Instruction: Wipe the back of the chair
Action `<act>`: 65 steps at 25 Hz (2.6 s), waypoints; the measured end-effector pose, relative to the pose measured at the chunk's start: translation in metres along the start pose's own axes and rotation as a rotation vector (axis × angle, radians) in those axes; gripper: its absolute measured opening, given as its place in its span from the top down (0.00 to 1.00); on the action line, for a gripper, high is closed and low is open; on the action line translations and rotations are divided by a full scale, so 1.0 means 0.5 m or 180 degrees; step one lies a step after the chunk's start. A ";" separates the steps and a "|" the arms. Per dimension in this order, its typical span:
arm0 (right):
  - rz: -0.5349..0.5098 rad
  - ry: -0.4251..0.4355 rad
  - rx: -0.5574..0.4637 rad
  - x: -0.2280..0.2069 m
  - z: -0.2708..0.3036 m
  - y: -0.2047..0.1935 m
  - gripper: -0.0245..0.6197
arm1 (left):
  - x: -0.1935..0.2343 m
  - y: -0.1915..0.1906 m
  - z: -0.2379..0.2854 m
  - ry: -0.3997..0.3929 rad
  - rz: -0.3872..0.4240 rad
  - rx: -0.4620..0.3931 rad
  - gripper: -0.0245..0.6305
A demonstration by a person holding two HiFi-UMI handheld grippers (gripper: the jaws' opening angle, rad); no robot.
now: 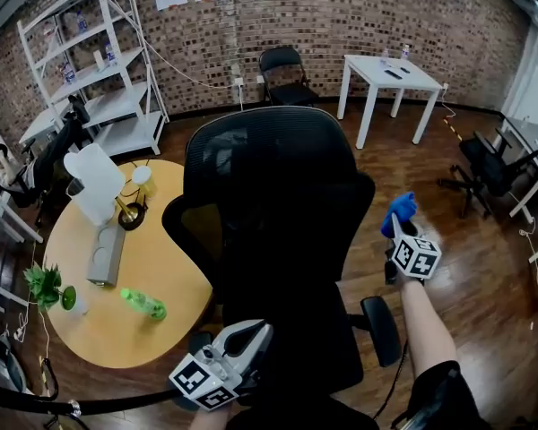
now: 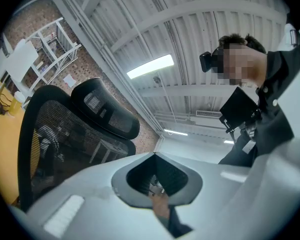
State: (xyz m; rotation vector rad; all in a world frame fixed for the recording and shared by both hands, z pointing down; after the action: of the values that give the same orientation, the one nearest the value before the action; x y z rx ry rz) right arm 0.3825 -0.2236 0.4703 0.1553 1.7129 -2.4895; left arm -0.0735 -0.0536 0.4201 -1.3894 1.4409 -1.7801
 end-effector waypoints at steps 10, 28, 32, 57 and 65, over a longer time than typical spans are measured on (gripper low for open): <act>-0.0896 0.0994 0.0349 0.378 0.082 -0.101 0.88 | 0.002 0.008 -0.090 0.0291 -0.0018 -0.0102 0.96; -0.1277 0.2341 0.0886 0.792 0.119 -0.304 0.88 | 0.020 -0.005 -0.276 0.0909 -0.0091 -0.0305 0.96; -0.1343 0.2576 0.1119 0.872 0.119 -0.348 0.88 | 0.026 -0.008 -0.286 0.0978 -0.0053 -0.0269 0.96; -0.0513 0.1936 0.1177 0.463 0.146 -0.390 0.88 | 0.041 -0.029 -0.128 0.0745 0.0011 -0.0005 0.96; -0.0531 0.1339 0.1198 0.246 0.126 -0.355 0.88 | 0.030 -0.051 -0.031 0.0481 -0.0007 0.0073 0.96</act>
State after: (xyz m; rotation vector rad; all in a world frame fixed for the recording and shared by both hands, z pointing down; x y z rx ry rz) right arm 0.2327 -0.2239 0.6382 0.6338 1.3976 -3.0566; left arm -0.0874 -0.0502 0.4506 -1.2687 1.4903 -1.9327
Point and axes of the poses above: the fingertips, and each gripper's own axes: z forward along the fingers, x to its left, y out of its top, the point moved 9 cm from there along -z, backward along the fingers, and after that the axes turned 9 degrees about x, right-handed, at the moved point
